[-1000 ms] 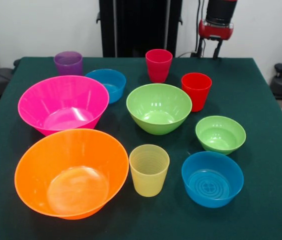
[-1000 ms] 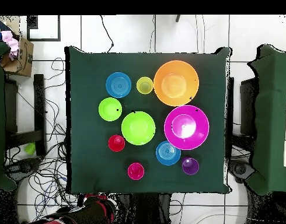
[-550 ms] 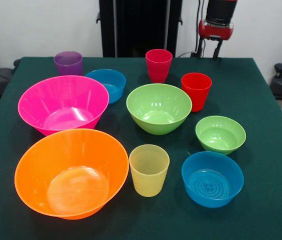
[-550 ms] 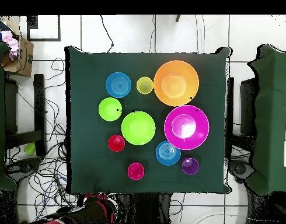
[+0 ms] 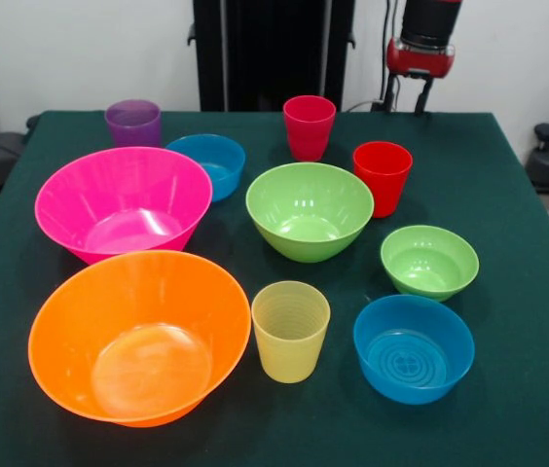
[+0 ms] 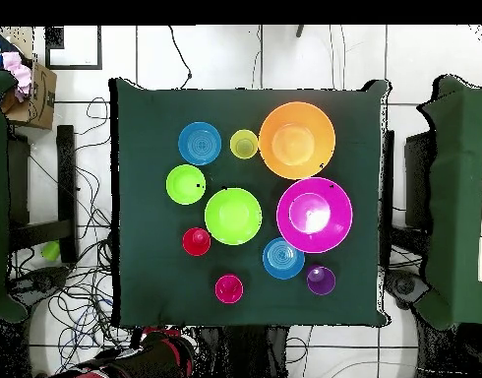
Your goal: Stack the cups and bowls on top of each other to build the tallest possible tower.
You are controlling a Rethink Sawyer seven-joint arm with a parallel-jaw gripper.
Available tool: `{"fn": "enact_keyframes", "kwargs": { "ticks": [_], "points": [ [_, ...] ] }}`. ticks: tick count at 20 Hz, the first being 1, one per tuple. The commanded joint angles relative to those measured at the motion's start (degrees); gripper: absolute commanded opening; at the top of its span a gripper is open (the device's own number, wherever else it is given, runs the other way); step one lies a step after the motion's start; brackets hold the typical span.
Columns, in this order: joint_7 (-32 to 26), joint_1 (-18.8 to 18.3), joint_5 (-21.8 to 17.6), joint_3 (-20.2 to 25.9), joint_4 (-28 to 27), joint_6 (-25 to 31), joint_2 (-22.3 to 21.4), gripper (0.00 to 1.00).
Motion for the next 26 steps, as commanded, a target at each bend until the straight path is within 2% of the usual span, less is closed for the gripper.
{"fn": "enact_keyframes", "kwargs": {
  "ticks": [1,10,15,21,26],
  "points": [
    [3.77,-1.52,2.62,5.03,-12.56,2.09,5.22,1.0],
    [4.03,-1.9,2.55,5.69,-12.07,2.72,4.79,1.0],
    [2.5,-2.0,2.2,4.88,-12.69,5.15,4.72,1.0],
    [3.08,-3.0,1.44,4.94,-15.56,0.26,10.04,1.0],
    [3.41,-2.8,1.47,4.66,-16.61,-0.92,11.59,1.0]
  ]
}}
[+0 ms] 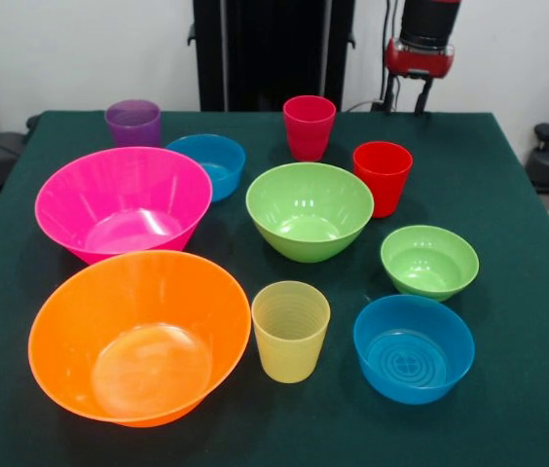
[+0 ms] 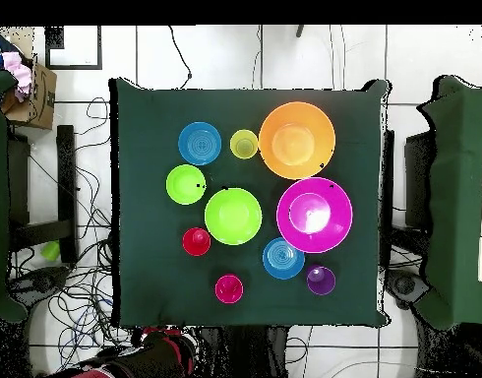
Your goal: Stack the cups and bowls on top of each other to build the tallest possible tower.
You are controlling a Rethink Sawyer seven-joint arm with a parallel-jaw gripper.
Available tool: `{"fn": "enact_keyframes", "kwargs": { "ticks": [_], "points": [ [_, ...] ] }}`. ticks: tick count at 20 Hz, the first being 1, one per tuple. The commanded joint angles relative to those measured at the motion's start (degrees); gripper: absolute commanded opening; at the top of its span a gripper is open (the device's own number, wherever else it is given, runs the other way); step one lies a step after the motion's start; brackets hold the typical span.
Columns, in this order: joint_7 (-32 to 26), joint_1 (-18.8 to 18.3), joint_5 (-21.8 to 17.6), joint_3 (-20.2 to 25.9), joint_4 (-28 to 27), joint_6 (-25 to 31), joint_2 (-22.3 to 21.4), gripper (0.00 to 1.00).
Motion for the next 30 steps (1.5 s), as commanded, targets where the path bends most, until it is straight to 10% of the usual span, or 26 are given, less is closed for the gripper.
{"fn": "enact_keyframes", "kwargs": {
  "ticks": [1,7,30],
  "points": [
    [3.36,-2.25,2.81,4.55,-16.25,-0.64,11.34,1.0],
    [2.04,-1.01,2.96,3.54,-13.01,6.18,4.79,1.0],
    [2.33,-1.5,2.49,3.97,-13.35,4.65,5.58,1.0]
  ]
}}
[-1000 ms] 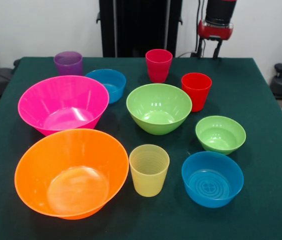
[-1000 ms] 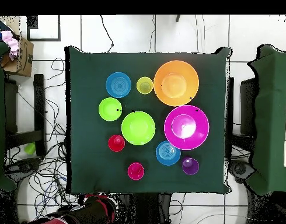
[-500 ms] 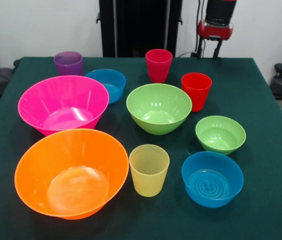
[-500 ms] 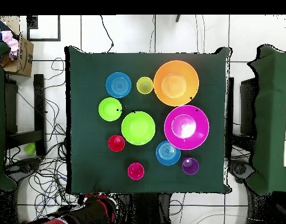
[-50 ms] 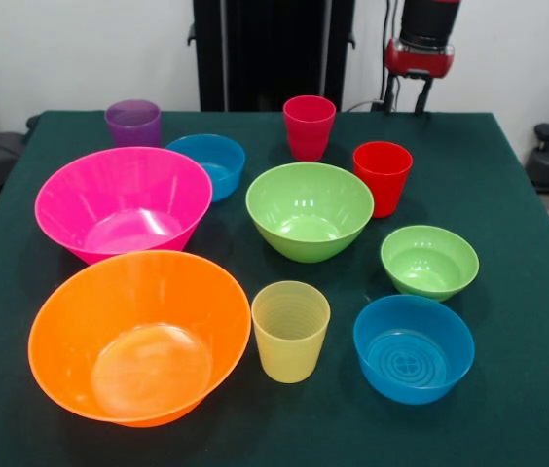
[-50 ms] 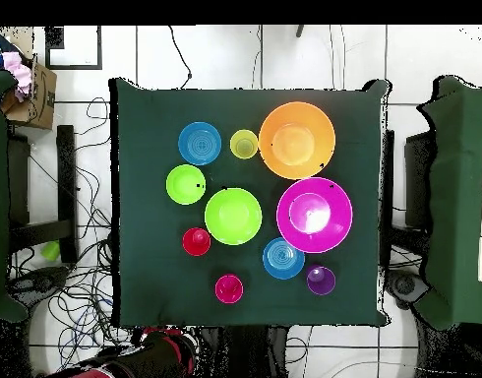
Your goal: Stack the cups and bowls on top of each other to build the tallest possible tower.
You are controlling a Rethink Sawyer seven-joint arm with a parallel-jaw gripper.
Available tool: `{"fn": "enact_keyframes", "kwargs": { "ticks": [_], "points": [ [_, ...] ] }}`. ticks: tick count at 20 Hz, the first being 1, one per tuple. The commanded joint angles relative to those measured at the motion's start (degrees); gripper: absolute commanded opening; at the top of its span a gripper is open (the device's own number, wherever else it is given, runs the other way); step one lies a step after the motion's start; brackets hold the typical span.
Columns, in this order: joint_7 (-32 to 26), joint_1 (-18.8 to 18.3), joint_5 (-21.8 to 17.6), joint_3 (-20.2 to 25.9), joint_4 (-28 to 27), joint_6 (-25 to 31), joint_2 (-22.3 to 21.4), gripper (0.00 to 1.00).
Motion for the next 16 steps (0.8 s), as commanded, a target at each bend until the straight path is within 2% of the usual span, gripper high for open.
{"fn": "enact_keyframes", "kwargs": {
  "ticks": [1,13,16],
  "points": [
    [2.34,-1.4,2.84,3.98,-13.26,4.66,5.57,1.0],
    [2.04,-2.27,2.03,4.72,-13.43,5.11,5.69,1.0],
    [1.71,-2.59,1.83,4.89,-12.74,7.02,4.21,1.0]
  ]
}}
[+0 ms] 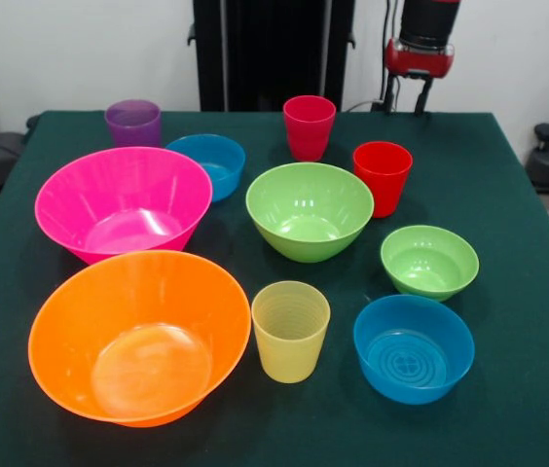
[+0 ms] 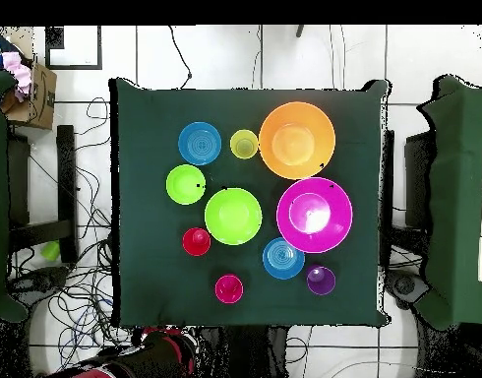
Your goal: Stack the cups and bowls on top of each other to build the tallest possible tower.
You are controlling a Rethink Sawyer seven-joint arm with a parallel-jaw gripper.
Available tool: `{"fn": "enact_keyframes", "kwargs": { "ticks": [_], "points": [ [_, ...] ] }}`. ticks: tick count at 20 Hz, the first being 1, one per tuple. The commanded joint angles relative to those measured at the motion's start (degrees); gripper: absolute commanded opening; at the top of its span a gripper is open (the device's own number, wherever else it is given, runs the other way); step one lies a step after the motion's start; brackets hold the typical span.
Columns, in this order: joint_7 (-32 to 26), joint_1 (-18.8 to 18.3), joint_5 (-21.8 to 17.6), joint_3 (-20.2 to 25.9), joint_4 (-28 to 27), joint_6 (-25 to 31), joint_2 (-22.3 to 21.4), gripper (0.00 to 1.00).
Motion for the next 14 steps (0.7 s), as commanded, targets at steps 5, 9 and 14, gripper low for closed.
{"fn": "enact_keyframes", "kwargs": {
  "ticks": [5,9,14],
  "points": [
    [0.15,-3.53,0.59,5.61,-9.08,14.69,-3.53,1.0],
    [-1.39,-6.73,-1.86,8.01,-2.18,24.85,-18.5,1.0],
    [-3.69,-5.23,-1.02,6.48,-0.96,39.36,-31.82,1.0]
  ]
}}
